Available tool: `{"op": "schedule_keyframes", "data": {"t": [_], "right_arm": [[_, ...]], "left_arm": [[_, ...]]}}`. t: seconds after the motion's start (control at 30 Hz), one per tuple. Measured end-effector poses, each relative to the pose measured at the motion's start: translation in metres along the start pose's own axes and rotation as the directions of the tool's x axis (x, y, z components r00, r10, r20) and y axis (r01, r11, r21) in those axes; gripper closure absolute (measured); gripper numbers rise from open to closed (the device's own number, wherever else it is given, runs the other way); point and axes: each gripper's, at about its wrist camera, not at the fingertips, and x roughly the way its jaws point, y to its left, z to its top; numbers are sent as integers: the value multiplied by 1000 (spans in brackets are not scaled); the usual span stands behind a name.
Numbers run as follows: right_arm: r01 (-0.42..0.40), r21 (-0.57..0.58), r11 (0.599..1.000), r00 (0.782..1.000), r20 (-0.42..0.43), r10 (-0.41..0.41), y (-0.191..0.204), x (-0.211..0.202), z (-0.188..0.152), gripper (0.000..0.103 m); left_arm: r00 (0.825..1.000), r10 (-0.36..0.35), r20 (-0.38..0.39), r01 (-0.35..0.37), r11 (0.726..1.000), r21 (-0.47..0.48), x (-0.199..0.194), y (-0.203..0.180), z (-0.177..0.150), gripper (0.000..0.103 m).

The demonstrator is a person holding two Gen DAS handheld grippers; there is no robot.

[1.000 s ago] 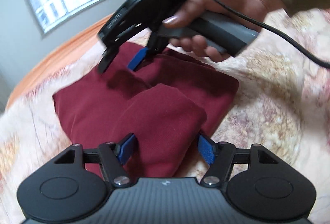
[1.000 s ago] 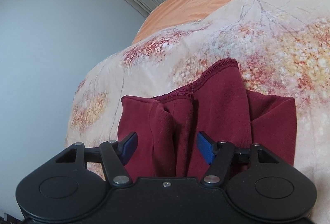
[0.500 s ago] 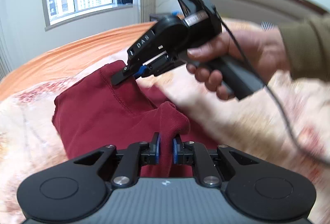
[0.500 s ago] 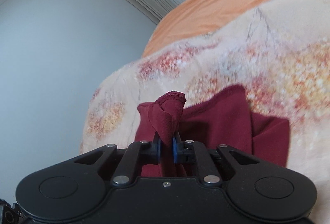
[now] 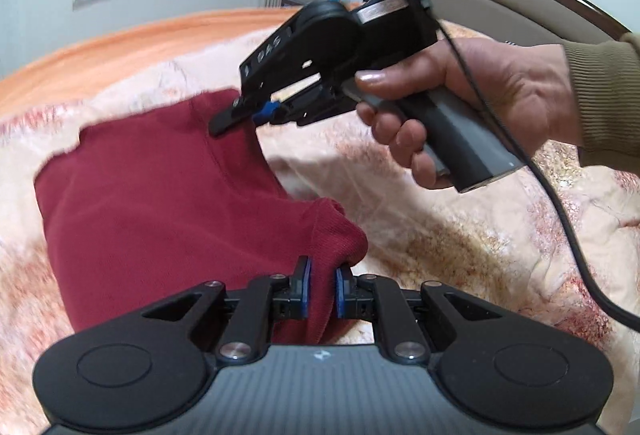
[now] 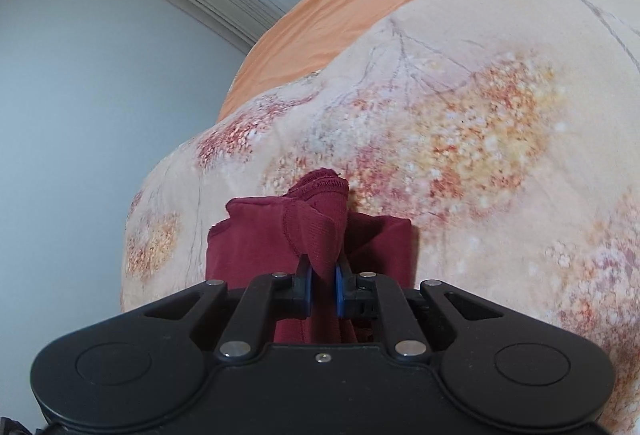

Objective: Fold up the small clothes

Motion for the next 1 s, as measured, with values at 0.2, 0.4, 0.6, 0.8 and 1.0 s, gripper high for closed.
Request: {"op": "schedule_keyframes", "data": {"t": [0.2, 0.4, 0.6, 0.8, 1.0], "right_arm": [[18, -9, 1000, 1000, -2, -18, 0, 4, 0, 90], [37, -19, 999, 999, -9, -37, -1, 9, 1, 89], [57, -33, 998, 998, -18, -57, -1, 12, 1, 87], [71, -40, 997, 997, -22, -72, -4, 14, 0, 83], [71, -50, 996, 997, -2, -71, -1, 2, -3, 74]], "left_arm": [[999, -13, -33, 13, 1000, -19, 1, 6, 3, 90], [999, -23, -49, 21, 999, -42, 3, 4, 6, 90], [998, -33, -61, 29, 998, -57, 5, 4, 10, 89], [996, -43, -76, 37, 997, -74, 8, 4, 11, 84], [995, -84, -61, 78, 992, -95, 1, 6, 12, 67]]}}
